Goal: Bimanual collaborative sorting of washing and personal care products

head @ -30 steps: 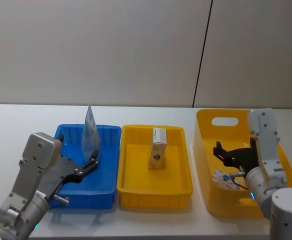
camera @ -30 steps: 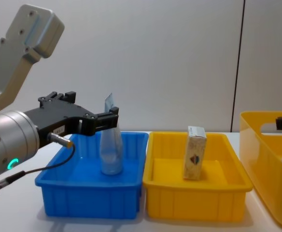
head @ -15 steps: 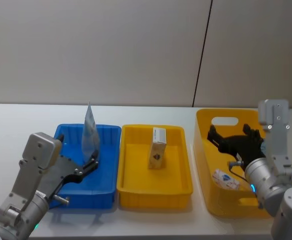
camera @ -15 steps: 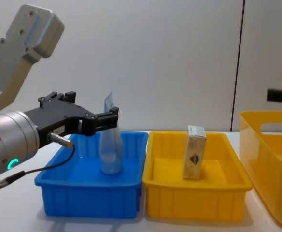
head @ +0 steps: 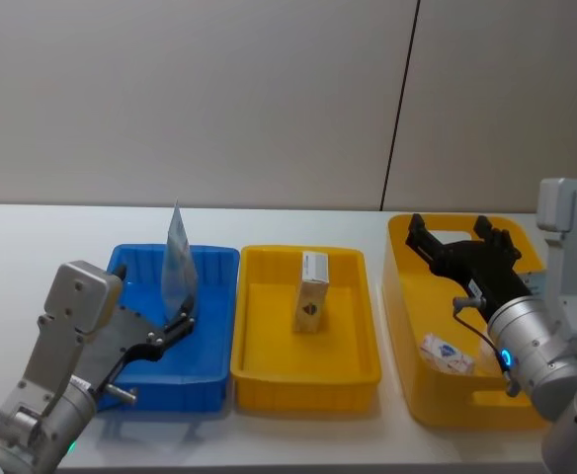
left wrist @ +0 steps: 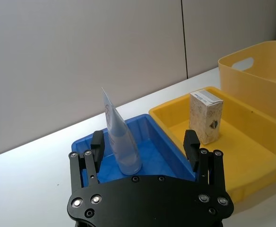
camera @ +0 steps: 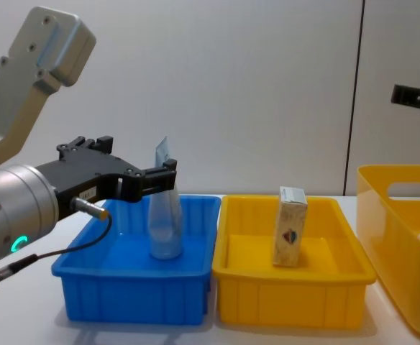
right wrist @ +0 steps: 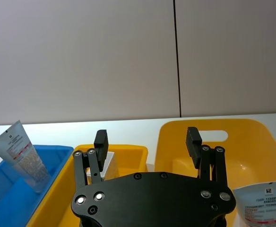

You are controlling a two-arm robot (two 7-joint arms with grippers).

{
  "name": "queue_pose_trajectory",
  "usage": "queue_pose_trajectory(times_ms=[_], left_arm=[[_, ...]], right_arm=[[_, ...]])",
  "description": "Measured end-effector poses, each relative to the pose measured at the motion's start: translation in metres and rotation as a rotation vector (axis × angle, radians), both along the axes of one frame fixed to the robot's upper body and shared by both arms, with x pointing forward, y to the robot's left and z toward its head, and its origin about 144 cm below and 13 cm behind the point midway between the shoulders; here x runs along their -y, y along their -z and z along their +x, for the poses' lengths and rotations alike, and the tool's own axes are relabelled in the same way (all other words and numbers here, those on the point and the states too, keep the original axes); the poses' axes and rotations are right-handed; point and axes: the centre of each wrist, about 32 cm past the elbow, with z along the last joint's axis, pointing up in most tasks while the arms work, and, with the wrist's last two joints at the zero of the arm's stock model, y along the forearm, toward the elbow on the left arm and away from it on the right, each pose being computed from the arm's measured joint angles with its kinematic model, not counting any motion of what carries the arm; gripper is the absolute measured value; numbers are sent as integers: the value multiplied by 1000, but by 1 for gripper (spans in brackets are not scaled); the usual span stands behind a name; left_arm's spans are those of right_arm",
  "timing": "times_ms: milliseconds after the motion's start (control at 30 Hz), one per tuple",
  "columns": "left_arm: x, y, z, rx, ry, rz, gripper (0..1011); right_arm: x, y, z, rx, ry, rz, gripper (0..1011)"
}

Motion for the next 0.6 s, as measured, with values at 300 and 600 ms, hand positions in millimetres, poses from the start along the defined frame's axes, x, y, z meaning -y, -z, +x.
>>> queue_pose_trajectory(times_ms=[300, 600], left_arm=[[0, 0, 0, 0, 0, 0, 1001], [0, 0, 0, 0, 0, 0, 1001]], right_arm=[[2, 9, -8, 11, -20, -30, 1004], [4, 26, -25, 29, -64, -83, 1003]])
